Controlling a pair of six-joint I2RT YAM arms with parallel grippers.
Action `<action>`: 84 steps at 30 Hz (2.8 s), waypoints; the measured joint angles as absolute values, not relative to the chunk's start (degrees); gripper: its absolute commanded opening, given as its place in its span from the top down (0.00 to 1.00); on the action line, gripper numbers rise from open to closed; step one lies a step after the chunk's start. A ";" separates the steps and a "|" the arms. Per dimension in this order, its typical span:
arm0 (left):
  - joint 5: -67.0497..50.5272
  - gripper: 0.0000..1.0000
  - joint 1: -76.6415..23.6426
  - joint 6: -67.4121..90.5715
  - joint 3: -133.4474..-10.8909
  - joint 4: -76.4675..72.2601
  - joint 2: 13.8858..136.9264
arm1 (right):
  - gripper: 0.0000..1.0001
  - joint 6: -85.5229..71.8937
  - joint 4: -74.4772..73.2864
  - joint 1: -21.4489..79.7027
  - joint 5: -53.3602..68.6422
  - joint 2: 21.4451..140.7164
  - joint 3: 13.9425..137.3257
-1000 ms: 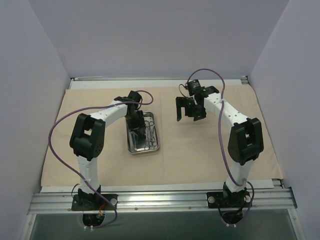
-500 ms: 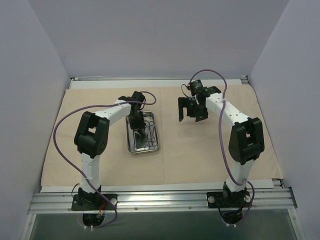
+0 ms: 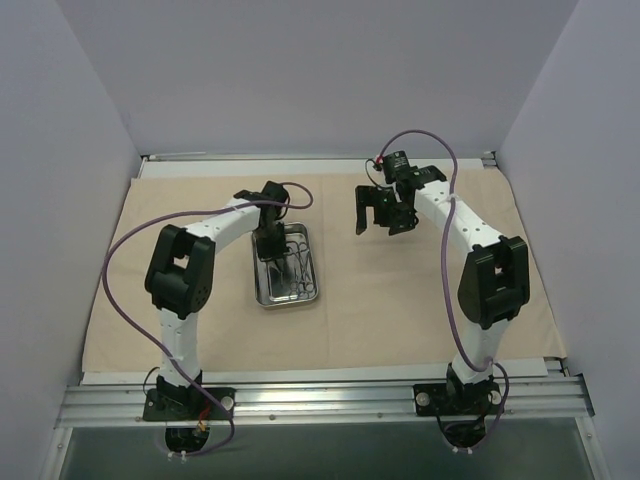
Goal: Open and lay out the surgical kit
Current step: Pick up the medical item from the container, then place the medical item in the surgical kit.
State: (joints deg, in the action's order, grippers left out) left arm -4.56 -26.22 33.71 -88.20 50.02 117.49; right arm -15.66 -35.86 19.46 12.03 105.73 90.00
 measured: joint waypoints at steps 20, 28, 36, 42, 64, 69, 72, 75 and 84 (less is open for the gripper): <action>-39.42 0.98 -26.52 41.19 -80.55 28.84 93.12 | 0.15 -22.06 -17.98 17.54 46.17 88.71 82.85; -47.09 0.98 -26.59 51.13 -73.34 15.27 89.10 | 0.26 -40.01 7.20 17.67 57.21 81.97 69.93; -51.44 0.98 -26.59 59.35 -67.05 1.08 84.33 | 0.30 -44.82 12.64 17.76 59.51 81.95 68.55; -53.47 0.98 -26.65 63.64 -65.12 -6.33 83.64 | 0.39 -48.07 16.95 18.39 60.58 81.89 65.84; -57.12 0.98 -27.44 69.91 -63.59 -15.90 83.44 | 0.80 -53.98 26.63 21.10 63.77 81.95 63.09; -57.80 0.87 -27.44 69.89 -63.59 -17.12 84.09 | 1.00 -55.88 28.10 21.10 64.05 82.08 63.02; -57.74 0.50 -27.33 69.47 -63.59 -16.84 84.44 | 1.00 -55.11 27.24 21.10 63.83 82.52 63.13; -57.45 0.41 -26.50 66.89 -63.72 -13.85 84.42 | 1.00 -49.06 19.38 21.10 62.04 83.90 65.67; -45.39 0.40 -19.25 41.06 -72.66 20.62 83.46 | 1.00 -22.87 -21.21 20.91 30.57 97.82 89.58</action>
